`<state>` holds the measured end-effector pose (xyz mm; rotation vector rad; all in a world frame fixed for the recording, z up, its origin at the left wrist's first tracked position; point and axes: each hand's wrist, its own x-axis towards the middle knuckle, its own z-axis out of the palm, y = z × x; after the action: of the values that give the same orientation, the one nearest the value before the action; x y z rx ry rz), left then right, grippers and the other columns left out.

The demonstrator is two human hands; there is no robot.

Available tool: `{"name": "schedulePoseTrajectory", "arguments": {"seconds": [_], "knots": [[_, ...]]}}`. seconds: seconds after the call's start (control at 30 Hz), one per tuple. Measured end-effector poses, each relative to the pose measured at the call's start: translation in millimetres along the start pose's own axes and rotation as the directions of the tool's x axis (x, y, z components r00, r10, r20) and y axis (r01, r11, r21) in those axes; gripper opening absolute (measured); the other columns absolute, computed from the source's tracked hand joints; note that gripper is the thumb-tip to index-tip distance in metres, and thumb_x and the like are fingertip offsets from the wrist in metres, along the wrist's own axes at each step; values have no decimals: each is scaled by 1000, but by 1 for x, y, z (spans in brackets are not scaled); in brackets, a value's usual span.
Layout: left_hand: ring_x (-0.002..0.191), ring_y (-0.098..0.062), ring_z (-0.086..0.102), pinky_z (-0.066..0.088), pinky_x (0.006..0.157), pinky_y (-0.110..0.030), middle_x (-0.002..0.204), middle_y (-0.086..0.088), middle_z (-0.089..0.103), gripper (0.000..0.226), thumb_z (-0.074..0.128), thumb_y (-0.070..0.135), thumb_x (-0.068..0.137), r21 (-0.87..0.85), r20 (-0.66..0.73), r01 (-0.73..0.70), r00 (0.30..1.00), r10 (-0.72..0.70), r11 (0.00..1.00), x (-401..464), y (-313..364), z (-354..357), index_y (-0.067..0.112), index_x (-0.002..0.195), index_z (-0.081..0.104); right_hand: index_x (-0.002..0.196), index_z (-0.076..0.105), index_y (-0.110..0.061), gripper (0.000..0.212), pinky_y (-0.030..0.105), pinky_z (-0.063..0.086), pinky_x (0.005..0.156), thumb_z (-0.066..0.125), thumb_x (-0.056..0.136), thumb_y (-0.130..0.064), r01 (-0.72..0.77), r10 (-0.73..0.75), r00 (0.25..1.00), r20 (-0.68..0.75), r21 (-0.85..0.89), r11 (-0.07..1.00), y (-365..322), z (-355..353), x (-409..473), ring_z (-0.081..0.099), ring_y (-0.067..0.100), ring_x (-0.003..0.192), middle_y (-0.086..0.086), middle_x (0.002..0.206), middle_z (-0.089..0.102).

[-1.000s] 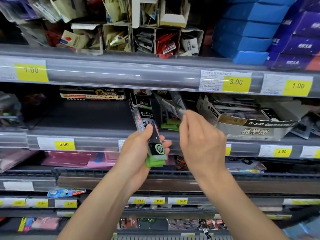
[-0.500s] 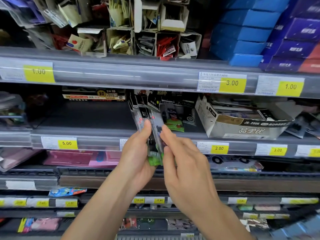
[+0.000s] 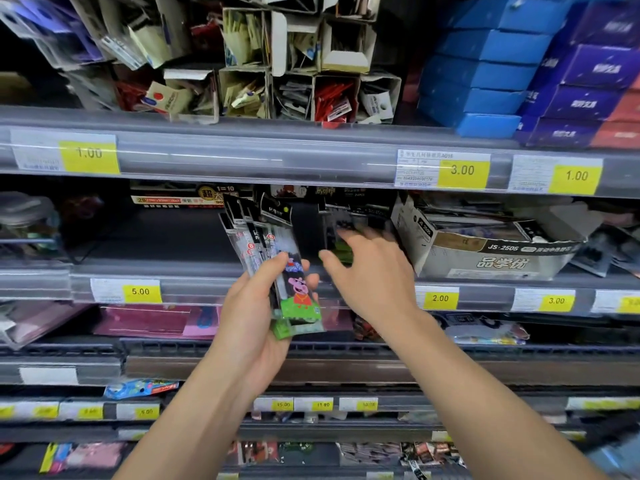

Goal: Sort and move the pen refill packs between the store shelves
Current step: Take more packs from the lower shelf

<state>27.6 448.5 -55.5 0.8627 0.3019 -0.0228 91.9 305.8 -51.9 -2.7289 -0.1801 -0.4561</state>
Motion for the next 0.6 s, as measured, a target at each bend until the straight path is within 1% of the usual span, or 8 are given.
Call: {"name": "schedulePoseTrajectory", "arguments": {"seconds": [0.07, 0.13, 0.23, 0.3, 0.4, 0.43, 0.5, 0.6], "knots": [[86, -22, 73, 63, 81, -37, 104, -17, 75, 44, 66, 28, 99, 4, -5, -14, 1000, 14, 1000, 0, 0, 2, -2, 131, 65, 120, 71, -30, 43, 40, 49, 76, 58, 91, -59, -23, 25, 999, 24, -62, 998, -8, 7, 6, 65, 37, 103, 9, 110, 73], [84, -21, 74, 62, 82, -38, 103, -14, 76, 42, 66, 27, 100, 3, -33, -38, 999, 38, 999, 2, 0, 3, 0, 131, 65, 105, 74, -26, 31, 35, 40, 64, 63, 88, -49, -52, 51, 998, -25, -72, 996, -15, 10, 8, 67, 37, 92, 9, 96, 73], [80, -19, 76, 65, 74, -35, 102, -12, 78, 39, 66, 26, 100, 3, -77, -60, 995, 60, 998, 3, 1, 2, 2, 131, 66, 89, 69, -18, 10, 34, 36, 60, 66, 88, -27, -65, 60, 996, -64, -79, 995, -17, 9, 11, 64, 38, 84, 9, 81, 66], [79, -19, 77, 65, 68, -32, 103, -13, 78, 39, 66, 27, 100, 8, -90, -51, 995, 51, 999, 3, 2, 1, 3, 131, 66, 76, 55, -16, 15, 34, 32, 58, 62, 89, -16, -40, 33, 998, -59, -129, 991, -16, 5, 9, 61, 39, 78, 7, 67, 53], [79, -19, 77, 64, 66, -32, 104, -13, 78, 40, 67, 28, 100, 11, -98, -38, 994, 39, 999, 3, 3, 0, 4, 132, 65, 77, 60, -9, 12, 34, 34, 54, 59, 87, -1, 48, -67, 987, -146, -127, 991, -12, -1, 1, 60, 39, 64, 14, 68, 63], [80, -19, 77, 64, 67, -32, 105, -13, 78, 40, 68, 29, 100, 19, -95, -38, 995, 40, 999, 3, 3, -1, 4, 131, 65, 76, 64, -3, 12, 34, 38, 51, 62, 84, 4, 88, -107, 965, -241, -90, 992, -9, -4, -5, 61, 40, 57, 16, 65, 64], [83, -20, 78, 64, 70, -36, 107, -13, 79, 39, 68, 31, 100, 52, -83, -51, 995, 55, 997, 4, 2, -2, 7, 130, 66, 76, 71, -1, 12, 32, 44, 44, 66, 84, 6, 139, -125, 853, -507, -10, 990, -6, -8, -21, 58, 35, 49, 12, 62, 66], [88, -22, 78, 65, 74, -39, 108, -12, 78, 42, 69, 39, 97, 87, -54, -71, 996, 75, 994, 3, -1, 0, 10, 127, 68, 91, 76, -6, 18, 28, 45, 50, 60, 97, -4, 284, -208, 728, -654, 12, 959, -12, -15, -61, 57, 18, 58, 1, 74, 70]]}}
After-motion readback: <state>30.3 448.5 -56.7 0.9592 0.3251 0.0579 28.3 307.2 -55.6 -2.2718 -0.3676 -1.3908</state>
